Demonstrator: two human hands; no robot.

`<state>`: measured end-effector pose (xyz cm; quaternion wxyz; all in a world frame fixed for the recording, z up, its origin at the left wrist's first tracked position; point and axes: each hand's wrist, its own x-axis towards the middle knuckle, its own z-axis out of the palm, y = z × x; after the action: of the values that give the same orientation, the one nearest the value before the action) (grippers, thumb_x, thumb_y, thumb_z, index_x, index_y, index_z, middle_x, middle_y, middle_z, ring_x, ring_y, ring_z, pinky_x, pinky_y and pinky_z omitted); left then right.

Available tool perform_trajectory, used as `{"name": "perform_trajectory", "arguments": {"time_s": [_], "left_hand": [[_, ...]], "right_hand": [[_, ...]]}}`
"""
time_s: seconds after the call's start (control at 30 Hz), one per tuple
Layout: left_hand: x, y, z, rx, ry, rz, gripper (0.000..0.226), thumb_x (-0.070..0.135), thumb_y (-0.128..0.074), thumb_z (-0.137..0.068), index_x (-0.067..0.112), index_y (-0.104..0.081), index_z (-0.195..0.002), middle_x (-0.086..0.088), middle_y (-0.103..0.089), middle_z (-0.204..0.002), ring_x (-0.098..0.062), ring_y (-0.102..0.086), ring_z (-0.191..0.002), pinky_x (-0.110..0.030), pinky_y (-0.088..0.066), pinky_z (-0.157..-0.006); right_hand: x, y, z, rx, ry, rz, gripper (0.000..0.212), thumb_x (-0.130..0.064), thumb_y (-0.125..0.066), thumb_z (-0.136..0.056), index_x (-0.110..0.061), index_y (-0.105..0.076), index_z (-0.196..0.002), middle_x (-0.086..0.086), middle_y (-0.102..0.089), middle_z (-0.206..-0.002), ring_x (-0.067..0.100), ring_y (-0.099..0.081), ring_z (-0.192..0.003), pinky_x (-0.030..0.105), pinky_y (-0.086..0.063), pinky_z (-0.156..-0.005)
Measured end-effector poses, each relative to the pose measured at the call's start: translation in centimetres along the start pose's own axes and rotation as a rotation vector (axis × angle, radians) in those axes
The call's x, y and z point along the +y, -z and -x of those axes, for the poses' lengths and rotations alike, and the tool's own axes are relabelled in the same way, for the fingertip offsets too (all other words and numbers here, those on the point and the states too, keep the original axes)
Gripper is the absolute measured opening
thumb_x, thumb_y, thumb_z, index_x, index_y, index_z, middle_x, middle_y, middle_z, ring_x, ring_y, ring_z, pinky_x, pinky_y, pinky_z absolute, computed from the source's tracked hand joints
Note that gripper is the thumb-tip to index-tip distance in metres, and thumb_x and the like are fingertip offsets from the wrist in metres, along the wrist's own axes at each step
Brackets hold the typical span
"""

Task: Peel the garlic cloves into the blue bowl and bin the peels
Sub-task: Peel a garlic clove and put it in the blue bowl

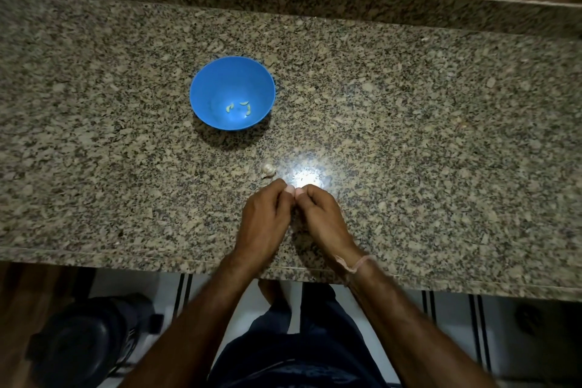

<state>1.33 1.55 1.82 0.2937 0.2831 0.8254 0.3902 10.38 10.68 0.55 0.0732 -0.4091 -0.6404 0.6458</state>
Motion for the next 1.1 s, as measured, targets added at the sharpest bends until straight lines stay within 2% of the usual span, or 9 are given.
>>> {"name": "perform_trajectory", "arguments": {"time_s": [0.1,0.23,0.4,0.5,0.6,0.8,0.87,1.0,1.1], "left_hand": [[-0.5,-0.2,0.0,0.053,-0.077,-0.034,0.022,0.020,-0.050,-0.107,0.016,-0.048,-0.085,0.003,-0.051,-0.071,-0.011,-0.044,-0.063,-0.026,-0.033,-0.057],[-0.6,-0.5,-0.2,0.079,-0.137,-0.106,0.027,0.020,-0.047,-0.107,0.013,-0.044,-0.081,0.006,-0.044,-0.066,-0.010,-0.039,-0.059,-0.029,-0.029,-0.056],[-0.6,-0.7,0.1,0.084,-0.265,-0.238,0.029,0.036,-0.032,-0.108,0.019,-0.038,-0.085,0.009,-0.038,-0.071,-0.014,-0.037,-0.061,-0.034,-0.027,-0.055],[-0.3,-0.5,-0.3,0.021,-0.064,-0.035,0.033,0.029,-0.041,-0.110,0.018,-0.044,-0.078,0.007,-0.047,-0.067,-0.008,-0.041,-0.059,-0.032,-0.032,-0.057],[0.1,-0.3,-0.6,-0.086,0.164,0.232,0.038,0.032,-0.043,-0.110,0.018,-0.053,-0.076,0.003,-0.053,-0.069,-0.011,-0.047,-0.065,-0.034,-0.037,-0.063],[-0.2,-0.5,-0.2,0.063,-0.140,-0.042,0.028,0.028,-0.042,-0.110,0.015,-0.046,-0.085,0.005,-0.052,-0.074,-0.012,-0.047,-0.067,-0.029,-0.036,-0.060],[-0.1,0.0,-0.7,-0.035,0.013,0.091,0.033,0.030,-0.044,-0.110,0.014,-0.051,-0.082,0.003,-0.056,-0.072,-0.013,-0.049,-0.067,-0.030,-0.038,-0.061],[1.1,0.5,-0.9,-0.263,0.401,0.580,0.036,0.025,-0.044,-0.109,0.017,-0.050,-0.075,0.004,-0.044,-0.060,-0.010,-0.038,-0.054,-0.023,-0.030,-0.048],[0.3,-0.5,-0.3,-0.042,0.120,0.170,0.035,0.031,-0.045,-0.110,0.020,-0.050,-0.077,0.006,-0.052,-0.067,-0.010,-0.045,-0.061,-0.027,-0.035,-0.056]], "right_hand": [[-0.1,0.1,0.1,0.008,0.057,0.091,0.033,-0.026,-0.052,-0.109,-0.015,-0.055,-0.079,-0.005,-0.049,-0.069,0.004,-0.041,-0.060,0.019,-0.034,-0.057],[0.5,-0.1,0.4,0.111,0.245,0.380,0.036,-0.025,-0.049,-0.111,-0.015,-0.049,-0.077,-0.006,-0.044,-0.062,0.006,-0.035,-0.054,0.022,-0.027,-0.051],[0.1,0.2,0.0,0.052,0.058,0.076,0.038,-0.022,-0.054,-0.108,-0.018,-0.050,-0.070,-0.006,-0.048,-0.065,0.003,-0.041,-0.059,0.021,-0.036,-0.057],[-0.1,0.0,0.3,0.093,0.204,0.246,0.036,-0.022,-0.050,-0.110,-0.015,-0.048,-0.075,-0.006,-0.046,-0.064,0.005,-0.037,-0.055,0.019,-0.030,-0.052],[0.2,0.0,0.2,0.140,0.374,0.428,0.033,-0.026,-0.045,-0.109,-0.011,-0.051,-0.081,0.001,-0.055,-0.068,0.015,-0.046,-0.060,0.029,-0.034,-0.054],[-0.9,0.0,0.2,0.013,0.013,0.001,0.032,-0.027,-0.050,-0.110,-0.014,-0.055,-0.081,-0.001,-0.051,-0.073,0.009,-0.045,-0.066,0.027,-0.039,-0.062],[-0.7,-0.1,0.5,0.042,0.120,0.082,0.032,-0.023,-0.050,-0.110,-0.014,-0.052,-0.079,-0.004,-0.048,-0.069,0.001,-0.039,-0.060,0.017,-0.033,-0.057],[-0.1,0.0,0.4,0.105,0.327,0.353,0.031,-0.021,-0.050,-0.110,-0.012,-0.053,-0.081,-0.002,-0.054,-0.068,0.005,-0.041,-0.057,0.017,-0.031,-0.053],[-0.1,0.4,-0.4,0.058,0.193,0.250,0.033,-0.022,-0.051,-0.110,-0.007,-0.055,-0.081,-0.004,-0.053,-0.068,0.002,-0.041,-0.057,0.017,-0.032,-0.053]]}}
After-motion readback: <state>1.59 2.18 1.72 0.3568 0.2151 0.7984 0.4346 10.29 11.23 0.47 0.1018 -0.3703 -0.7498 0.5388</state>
